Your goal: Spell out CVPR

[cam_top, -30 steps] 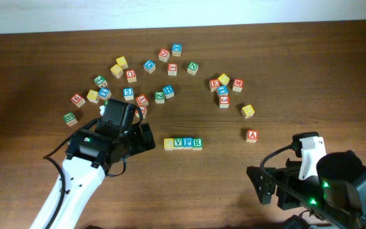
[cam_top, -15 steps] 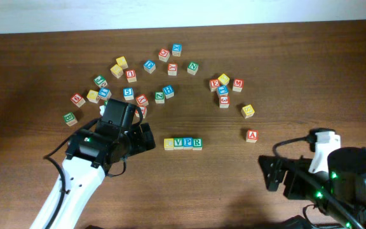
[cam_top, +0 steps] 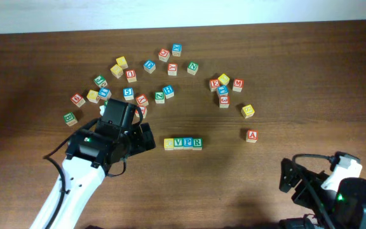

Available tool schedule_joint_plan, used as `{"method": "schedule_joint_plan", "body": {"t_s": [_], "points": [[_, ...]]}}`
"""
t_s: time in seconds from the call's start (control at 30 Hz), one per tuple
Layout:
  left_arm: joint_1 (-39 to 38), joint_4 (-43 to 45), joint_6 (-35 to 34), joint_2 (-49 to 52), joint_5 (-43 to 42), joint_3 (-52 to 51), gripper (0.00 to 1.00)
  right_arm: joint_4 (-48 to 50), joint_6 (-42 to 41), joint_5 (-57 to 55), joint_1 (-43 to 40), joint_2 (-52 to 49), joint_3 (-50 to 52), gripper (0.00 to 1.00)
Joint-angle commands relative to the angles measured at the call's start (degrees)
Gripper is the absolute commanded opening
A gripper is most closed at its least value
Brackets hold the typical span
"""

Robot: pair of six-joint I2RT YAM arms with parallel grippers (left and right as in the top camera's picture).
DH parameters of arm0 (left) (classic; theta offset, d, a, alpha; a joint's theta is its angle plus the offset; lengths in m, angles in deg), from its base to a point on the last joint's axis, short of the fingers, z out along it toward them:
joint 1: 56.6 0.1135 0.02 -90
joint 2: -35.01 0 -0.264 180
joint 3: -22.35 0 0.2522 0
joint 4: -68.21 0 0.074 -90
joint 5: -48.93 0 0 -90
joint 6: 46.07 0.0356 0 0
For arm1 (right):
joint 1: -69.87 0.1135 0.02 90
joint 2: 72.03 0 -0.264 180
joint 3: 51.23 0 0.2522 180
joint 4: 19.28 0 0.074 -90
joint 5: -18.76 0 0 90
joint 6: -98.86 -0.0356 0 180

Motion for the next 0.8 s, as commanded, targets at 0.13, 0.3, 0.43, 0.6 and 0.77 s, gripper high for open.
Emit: {"method": "schedule_joint_plan", "body": {"t_s": [0.13,0.3,0.43,0.6,0.77], "points": [[0.24,-0.11,0.07,-0.55,0.59,0.68,0.99,15.69,9.84,5.14,-0.57,7.17,9.03,0.98],[0.24,-0.11,0.07,-0.55,0.59,0.68,0.99,31.30,13.11,11.26,-0.52,15.39,23.45,0.98],[0.24,-0.11,0.07,-0.55,0.59,0.68,0.99,40.30,13.11,11.23,-0.52,19.78,33.22,0.98],[0.24,-0.11,0.07,-0.55,0.59,0.68,0.99,48.39,15.63,11.23,-0.52,23.78,41.11,0.98],[0.24,-0.11,0.07,-0.55,0.59,0.68,0.99,58.88,18.69,10.97,-0.52,23.78,46.77,0.98]]}}
